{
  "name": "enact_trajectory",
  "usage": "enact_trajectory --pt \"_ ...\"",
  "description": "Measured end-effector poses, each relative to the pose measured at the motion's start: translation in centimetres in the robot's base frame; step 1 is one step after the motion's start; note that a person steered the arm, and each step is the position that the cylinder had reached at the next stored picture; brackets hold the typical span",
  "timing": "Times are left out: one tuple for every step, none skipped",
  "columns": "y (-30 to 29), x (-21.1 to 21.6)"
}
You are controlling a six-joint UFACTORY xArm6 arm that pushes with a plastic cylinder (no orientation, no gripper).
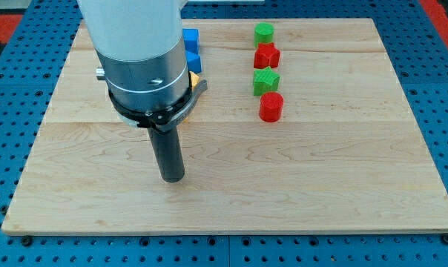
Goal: Place the arm towards the bottom left of the red circle
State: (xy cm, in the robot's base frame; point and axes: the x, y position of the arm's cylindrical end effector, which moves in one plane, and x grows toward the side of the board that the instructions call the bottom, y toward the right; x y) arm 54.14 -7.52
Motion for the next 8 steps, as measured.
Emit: enact_trajectory --pt "0.4 0.1" --pt "0.4 0.1" --pt "2.0 0.1" --pt "8.6 -0.9" --pt "11.8 -1.0" --pt "14.1 -0.9" --pt "16.1 -0.9" --pt "16.2 -0.9"
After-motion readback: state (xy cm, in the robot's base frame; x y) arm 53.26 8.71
